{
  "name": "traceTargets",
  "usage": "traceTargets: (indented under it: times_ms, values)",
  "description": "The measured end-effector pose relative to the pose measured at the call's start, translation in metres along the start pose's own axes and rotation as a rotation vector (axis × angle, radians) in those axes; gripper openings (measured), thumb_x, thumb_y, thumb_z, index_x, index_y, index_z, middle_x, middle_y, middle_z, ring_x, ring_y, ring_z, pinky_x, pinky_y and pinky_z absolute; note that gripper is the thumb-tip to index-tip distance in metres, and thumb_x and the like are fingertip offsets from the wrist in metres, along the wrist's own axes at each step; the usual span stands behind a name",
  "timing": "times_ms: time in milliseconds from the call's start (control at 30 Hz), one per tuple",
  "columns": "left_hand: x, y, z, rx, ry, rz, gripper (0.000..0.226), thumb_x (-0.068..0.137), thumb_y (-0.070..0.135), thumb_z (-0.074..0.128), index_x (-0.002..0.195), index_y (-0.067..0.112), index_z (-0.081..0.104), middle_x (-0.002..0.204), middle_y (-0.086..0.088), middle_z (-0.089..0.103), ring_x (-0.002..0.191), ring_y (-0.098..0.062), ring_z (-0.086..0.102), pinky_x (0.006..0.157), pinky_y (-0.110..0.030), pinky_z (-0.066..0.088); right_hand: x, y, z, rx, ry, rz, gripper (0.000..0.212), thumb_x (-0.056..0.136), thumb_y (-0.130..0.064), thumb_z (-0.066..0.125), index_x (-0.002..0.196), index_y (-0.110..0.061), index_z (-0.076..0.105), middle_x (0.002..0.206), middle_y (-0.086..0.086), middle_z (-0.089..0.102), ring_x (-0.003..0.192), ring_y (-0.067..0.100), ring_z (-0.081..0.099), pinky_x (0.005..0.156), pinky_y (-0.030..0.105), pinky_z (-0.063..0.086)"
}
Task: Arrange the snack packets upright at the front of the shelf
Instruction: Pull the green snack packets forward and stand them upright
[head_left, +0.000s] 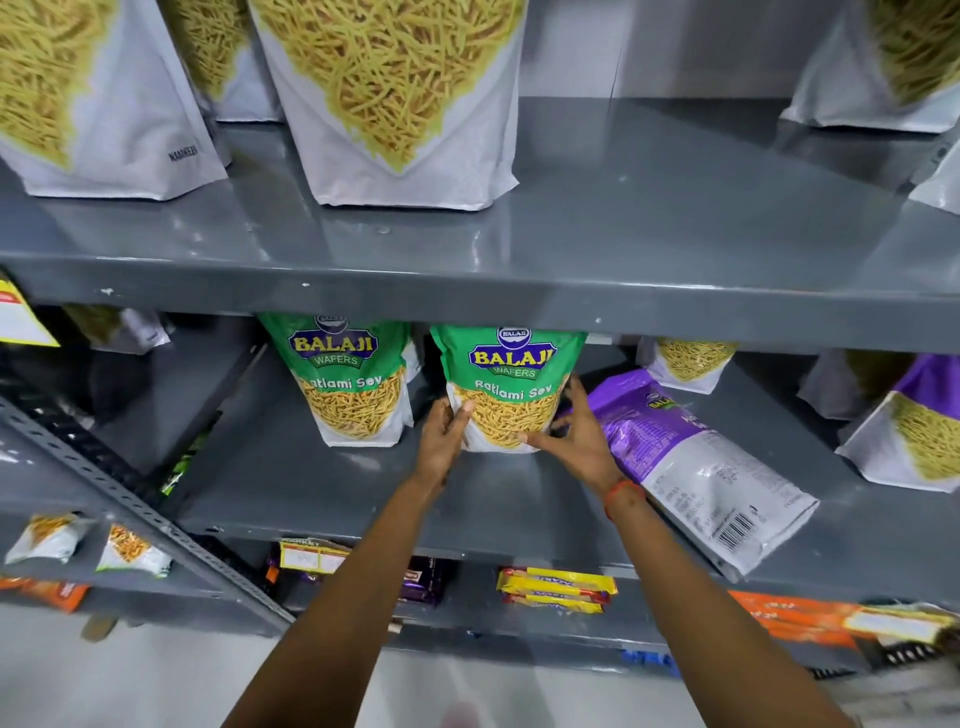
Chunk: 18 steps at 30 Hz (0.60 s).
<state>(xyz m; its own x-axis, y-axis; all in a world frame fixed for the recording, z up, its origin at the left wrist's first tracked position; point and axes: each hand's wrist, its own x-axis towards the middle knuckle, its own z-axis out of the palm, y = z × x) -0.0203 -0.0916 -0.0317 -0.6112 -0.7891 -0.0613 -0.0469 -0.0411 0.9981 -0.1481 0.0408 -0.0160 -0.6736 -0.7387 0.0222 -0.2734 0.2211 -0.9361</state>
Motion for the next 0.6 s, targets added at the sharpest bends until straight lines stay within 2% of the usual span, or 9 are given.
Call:
traceTargets:
  times_ms: [67,133,200,267,300,400,433,533,600]
  values:
    - [-0.004,-0.002,0.002,-0.012,0.018,-0.025,0.025,0.095,0.016,0.047,0.115,0.003,0.052,0.111,-0.007,0.058,0.1,-0.014,0.056,0.09,-0.019,0.046,-0.005,-0.001,0.0,-0.05,0.005,-0.037,0.085,0.065,-0.012,0.082,0.136,-0.011,0.035,0.135,0.011,0.048,0.105,0.035,0.058,0.088,0.049,0.052]
    - [-0.009,0.002,0.006,-0.036,0.05,-0.05,0.019,0.097,0.014,0.044,0.11,0.006,0.054,0.105,-0.009,0.056,0.096,-0.017,0.052,0.09,-0.034,0.042,-0.013,-0.002,0.001,-0.08,0.003,-0.073,0.077,0.067,-0.01,0.081,0.132,-0.006,0.04,0.131,0.019,0.045,0.111,0.039,0.053,0.094,0.052,0.049]
    - [-0.018,0.008,0.016,0.01,0.129,-0.066,0.023,0.097,0.013,0.043,0.115,0.003,0.053,0.108,-0.01,0.055,0.1,-0.016,0.049,0.09,-0.034,0.04,-0.017,-0.002,-0.006,-0.106,-0.047,-0.079,0.081,0.069,-0.008,0.078,0.136,-0.003,0.033,0.134,0.022,0.04,0.118,0.04,0.048,0.102,0.052,0.042]
    - [-0.03,0.017,0.031,-0.01,0.233,-0.076,0.036,0.098,0.009,0.038,0.131,-0.006,0.041,0.13,-0.016,0.05,0.117,-0.018,0.045,0.1,-0.032,0.037,-0.019,-0.003,-0.021,-0.146,-0.088,-0.034,0.088,0.073,-0.009,0.075,0.141,0.003,0.02,0.146,0.025,0.03,0.127,0.039,0.042,0.109,0.049,0.035]
    - [-0.036,0.018,0.039,-0.037,0.271,-0.077,0.04,0.098,0.006,0.035,0.135,-0.007,0.033,0.135,-0.017,0.045,0.12,-0.017,0.043,0.099,-0.027,0.036,-0.019,-0.005,-0.027,-0.154,-0.087,-0.022,0.087,0.076,-0.01,0.073,0.142,0.004,0.018,0.148,0.025,0.027,0.129,0.039,0.041,0.11,0.048,0.035]
    - [-0.057,0.019,0.069,-0.022,0.352,-0.063,0.041,0.1,0.005,0.028,0.139,-0.006,0.023,0.127,-0.011,0.04,0.103,-0.002,0.048,0.082,-0.016,0.038,-0.025,-0.008,-0.055,-0.166,-0.061,-0.083,0.076,0.08,-0.013,0.069,0.14,0.001,0.024,0.144,0.023,0.036,0.126,0.037,0.045,0.107,0.045,0.039]
    - [-0.064,0.017,0.081,0.004,0.389,-0.093,0.042,0.1,0.009,0.029,0.139,-0.004,0.023,0.128,-0.014,0.043,0.103,-0.004,0.046,0.082,-0.016,0.039,-0.027,-0.007,-0.066,-0.207,-0.056,-0.104,0.073,0.081,-0.015,0.067,0.14,0.0,0.027,0.142,0.023,0.04,0.126,0.037,0.045,0.107,0.043,0.037]
    - [-0.084,0.008,0.122,0.119,0.554,-0.177,0.045,0.096,0.014,0.039,0.135,-0.005,0.027,0.136,-0.029,0.045,0.114,-0.03,0.051,0.096,-0.038,0.042,-0.024,0.003,-0.104,-0.499,-0.065,-0.084,0.057,0.085,-0.024,0.06,0.135,-0.004,0.04,0.136,0.023,0.046,0.128,0.037,0.04,0.107,0.04,0.032]
    - [-0.09,0.006,0.16,0.103,0.528,-0.222,0.044,0.095,0.013,0.043,0.131,-0.01,0.031,0.131,-0.032,0.048,0.118,-0.041,0.052,0.099,-0.044,0.043,-0.016,0.015,-0.134,-0.689,-0.125,0.027,0.049,0.088,-0.035,0.053,0.128,-0.006,0.048,0.134,0.022,0.049,0.126,0.037,0.042,0.107,0.043,0.036]
